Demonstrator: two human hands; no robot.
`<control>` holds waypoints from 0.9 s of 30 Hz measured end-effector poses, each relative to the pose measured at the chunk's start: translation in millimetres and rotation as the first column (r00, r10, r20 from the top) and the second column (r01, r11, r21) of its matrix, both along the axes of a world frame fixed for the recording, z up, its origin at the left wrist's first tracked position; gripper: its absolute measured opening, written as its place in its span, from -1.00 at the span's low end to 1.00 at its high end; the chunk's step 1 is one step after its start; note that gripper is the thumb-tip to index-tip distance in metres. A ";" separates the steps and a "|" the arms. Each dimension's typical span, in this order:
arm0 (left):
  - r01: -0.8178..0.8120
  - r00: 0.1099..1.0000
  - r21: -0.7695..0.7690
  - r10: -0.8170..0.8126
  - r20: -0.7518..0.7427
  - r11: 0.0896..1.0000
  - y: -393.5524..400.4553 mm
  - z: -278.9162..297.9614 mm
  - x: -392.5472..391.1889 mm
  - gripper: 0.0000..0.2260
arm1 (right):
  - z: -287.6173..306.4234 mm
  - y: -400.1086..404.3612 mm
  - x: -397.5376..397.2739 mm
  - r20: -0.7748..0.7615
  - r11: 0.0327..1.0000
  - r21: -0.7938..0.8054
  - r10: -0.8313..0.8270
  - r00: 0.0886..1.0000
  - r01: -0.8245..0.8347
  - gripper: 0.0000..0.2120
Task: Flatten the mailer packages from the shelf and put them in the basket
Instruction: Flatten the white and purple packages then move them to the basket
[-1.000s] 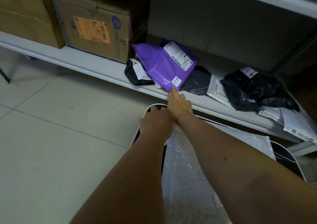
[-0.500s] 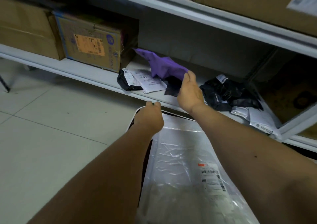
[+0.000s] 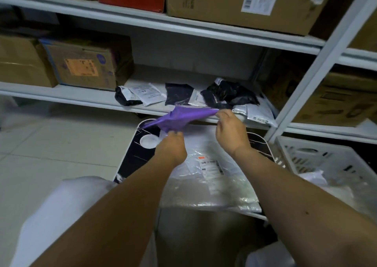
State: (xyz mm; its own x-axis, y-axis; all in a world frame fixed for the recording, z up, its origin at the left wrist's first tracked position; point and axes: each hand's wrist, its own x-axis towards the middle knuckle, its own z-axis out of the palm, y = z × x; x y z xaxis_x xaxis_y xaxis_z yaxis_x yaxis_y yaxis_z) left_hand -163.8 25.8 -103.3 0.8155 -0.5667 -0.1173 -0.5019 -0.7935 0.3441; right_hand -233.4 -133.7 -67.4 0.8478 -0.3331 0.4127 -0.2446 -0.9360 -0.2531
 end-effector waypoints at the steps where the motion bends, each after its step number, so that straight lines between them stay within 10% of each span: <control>1: 0.014 1.000 0.019 -0.014 0.009 1.000 -1.8 0.0 -10.8 -0.64 | -3.7 0.6 -14.1 0.030 1.000 0.017 -0.023 0.999 0.022 -0.72; 10: 0.083 0.995 0.044 -0.085 0.048 0.996 -8.2 23.3 -73.9 -0.80 | -31.8 8.6 -107.5 0.002 0.949 0.113 -0.295 0.955 0.293 -0.75; 17: 0.205 0.938 -0.017 -0.201 -0.283 0.979 -19.0 19.6 -105.5 -0.71 | -58.0 9.7 -139.6 -0.476 0.927 -0.005 -0.332 0.814 0.375 -0.65; 23: 0.104 0.993 -0.023 -0.105 -0.050 0.994 -27.6 2.0 -94.2 -0.76 | -69.2 12.0 -128.5 -0.571 0.883 -0.146 -0.443 0.692 0.445 -0.72; 27: 0.044 0.978 -0.026 -0.038 0.206 0.999 -30.9 -16.6 -82.3 -0.71 | -72.6 11.9 -103.5 -0.339 0.904 -0.145 -0.428 0.838 0.402 -0.64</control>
